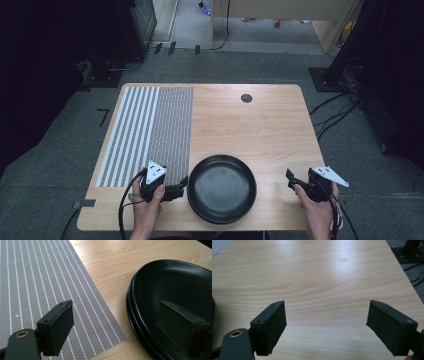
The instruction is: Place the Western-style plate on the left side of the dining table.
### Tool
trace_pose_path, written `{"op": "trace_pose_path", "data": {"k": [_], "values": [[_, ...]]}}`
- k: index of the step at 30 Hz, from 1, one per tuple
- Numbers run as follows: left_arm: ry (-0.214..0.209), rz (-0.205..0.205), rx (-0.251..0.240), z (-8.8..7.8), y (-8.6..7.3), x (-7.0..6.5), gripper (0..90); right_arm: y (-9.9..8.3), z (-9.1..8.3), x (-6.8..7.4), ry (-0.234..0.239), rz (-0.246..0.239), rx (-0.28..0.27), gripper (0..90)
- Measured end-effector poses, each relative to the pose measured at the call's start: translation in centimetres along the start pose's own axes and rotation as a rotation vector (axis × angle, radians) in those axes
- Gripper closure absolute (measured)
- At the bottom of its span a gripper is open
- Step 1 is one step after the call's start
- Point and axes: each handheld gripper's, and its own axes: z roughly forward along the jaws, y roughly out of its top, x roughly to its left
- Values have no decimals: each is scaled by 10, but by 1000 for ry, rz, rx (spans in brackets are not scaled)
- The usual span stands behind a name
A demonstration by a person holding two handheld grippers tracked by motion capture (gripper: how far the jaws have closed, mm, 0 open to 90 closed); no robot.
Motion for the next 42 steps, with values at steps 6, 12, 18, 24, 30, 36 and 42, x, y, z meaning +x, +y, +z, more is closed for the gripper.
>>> {"op": "trace_pose_path", "data": {"k": [6, 12, 18, 24, 30, 36, 42], "values": [[-15, 5, 7, 3, -2, -6, 138, 3, -4, 19, 33, -22, -48, 209], [-43, -19, 7, 5, -3, -9, 138, 4, -7, 40, 93, -49, -64, 313], [-62, -24, 15, 7, -4, -12, 136, 4, -11, 57, 185, -42, -71, 487], [-67, -17, 26, 10, -6, -18, 136, 4, -14, 70, 231, -3, -63, 541], [-99, -53, 40, 12, -6, -18, 136, -1, -13, 78, 270, 87, 0, 610], [-122, -44, 43, 11, -6, -21, 151, -3, -14, 83, 284, 92, 10, 707], [-135, -52, 54, 13, -9, -20, 337, -5, -14, 85, 268, 96, 14, 757]]}}
